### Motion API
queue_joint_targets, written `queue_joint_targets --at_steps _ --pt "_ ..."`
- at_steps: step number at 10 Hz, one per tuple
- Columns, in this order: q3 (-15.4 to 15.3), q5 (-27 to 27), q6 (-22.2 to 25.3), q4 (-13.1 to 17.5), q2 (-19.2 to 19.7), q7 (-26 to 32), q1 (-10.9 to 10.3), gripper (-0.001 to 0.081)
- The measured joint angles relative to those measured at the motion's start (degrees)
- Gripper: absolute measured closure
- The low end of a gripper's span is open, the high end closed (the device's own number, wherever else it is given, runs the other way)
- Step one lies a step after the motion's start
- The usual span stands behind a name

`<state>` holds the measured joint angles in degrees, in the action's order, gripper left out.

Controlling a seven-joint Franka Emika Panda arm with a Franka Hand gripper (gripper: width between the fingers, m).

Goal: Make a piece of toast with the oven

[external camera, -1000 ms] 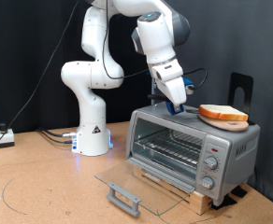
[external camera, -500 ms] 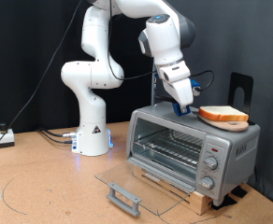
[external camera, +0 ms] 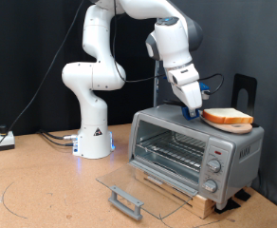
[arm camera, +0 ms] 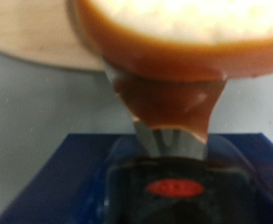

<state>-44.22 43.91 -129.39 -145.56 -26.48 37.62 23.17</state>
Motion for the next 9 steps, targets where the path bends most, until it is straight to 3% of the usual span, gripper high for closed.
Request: queue_joint_targets --at_steps 3,5,9 --pt "-0.9 1.1 -4.0 0.7 1.9 -1.1 0.1 0.0409" --pt "-0.6 5.4 -7.0 0.3 2.3 1.0 -0.1 0.0409" --pt "3.0 8.5 -5.6 0.0 2.0 3.9 -0.1 0.0409"
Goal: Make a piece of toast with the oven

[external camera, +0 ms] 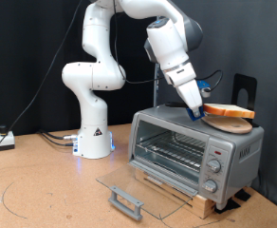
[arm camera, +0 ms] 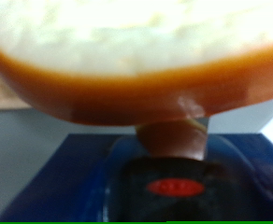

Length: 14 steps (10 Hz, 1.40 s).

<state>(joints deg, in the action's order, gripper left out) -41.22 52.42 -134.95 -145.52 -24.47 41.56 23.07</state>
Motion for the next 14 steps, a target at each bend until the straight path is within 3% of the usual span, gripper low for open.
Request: queue_joint_targets --at_steps 4,7,11,14 --pt "5.9 0.2 6.6 0.0 -1.7 1.9 0.2 0.0409" --pt "6.3 2.9 3.7 -0.8 -1.4 1.7 0.6 0.0409" --pt "10.9 4.3 3.1 -1.1 -0.5 0.6 5.4 0.0409" --pt "13.6 1.8 3.0 -1.2 0.5 2.8 9.2 0.0409"
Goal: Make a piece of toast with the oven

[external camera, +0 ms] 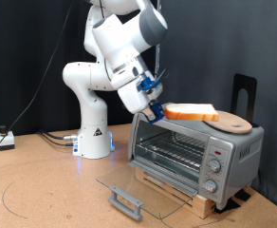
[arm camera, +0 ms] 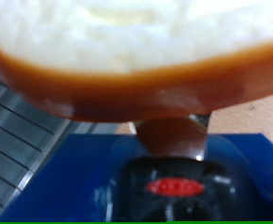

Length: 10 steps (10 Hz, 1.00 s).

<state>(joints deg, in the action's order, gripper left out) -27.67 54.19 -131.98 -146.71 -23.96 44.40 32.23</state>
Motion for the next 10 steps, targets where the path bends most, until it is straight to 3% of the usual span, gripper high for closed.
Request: queue_joint_targets --at_steps 3,5,10 --pt "1.9 0.8 -4.7 -0.5 0.9 1.5 2.7 0.0409" --pt "3.5 0.0 -4.6 -0.3 2.0 2.3 4.5 0.0409" --pt "9.8 -5.9 4.3 3.4 6.7 10.4 8.8 0.0409"
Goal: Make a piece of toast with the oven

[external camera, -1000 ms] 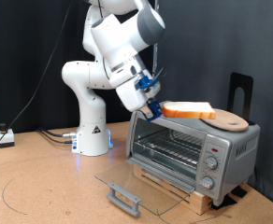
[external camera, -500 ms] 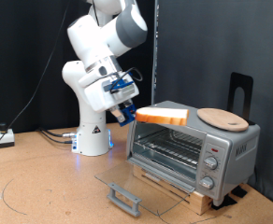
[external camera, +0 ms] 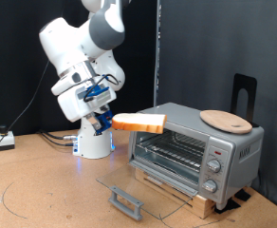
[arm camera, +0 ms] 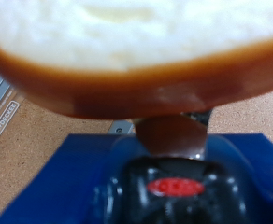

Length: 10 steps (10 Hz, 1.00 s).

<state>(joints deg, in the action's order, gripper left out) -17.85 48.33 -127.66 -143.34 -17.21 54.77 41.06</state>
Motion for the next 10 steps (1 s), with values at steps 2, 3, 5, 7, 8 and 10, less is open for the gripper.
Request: queue_joint_targets --at_steps 2,3,5,7,8,10 --pt "-0.4 0.0 -0.8 -0.9 0.0 0.9 -0.1 0.0409" --pt "-0.7 -0.4 -1.4 -2.4 0.2 2.5 -0.1 0.0409" --pt "-1.9 -1.4 -4.6 -6.1 1.3 5.0 -0.1 0.0409" --pt "-3.4 -1.3 -8.2 -9.2 2.9 7.1 -0.3 0.0409" --pt "-4.1 -0.3 -9.4 -10.4 3.6 8.5 -0.6 0.0409" --pt "-5.1 4.2 -10.3 -12.0 4.1 11.8 -2.1 0.0409"
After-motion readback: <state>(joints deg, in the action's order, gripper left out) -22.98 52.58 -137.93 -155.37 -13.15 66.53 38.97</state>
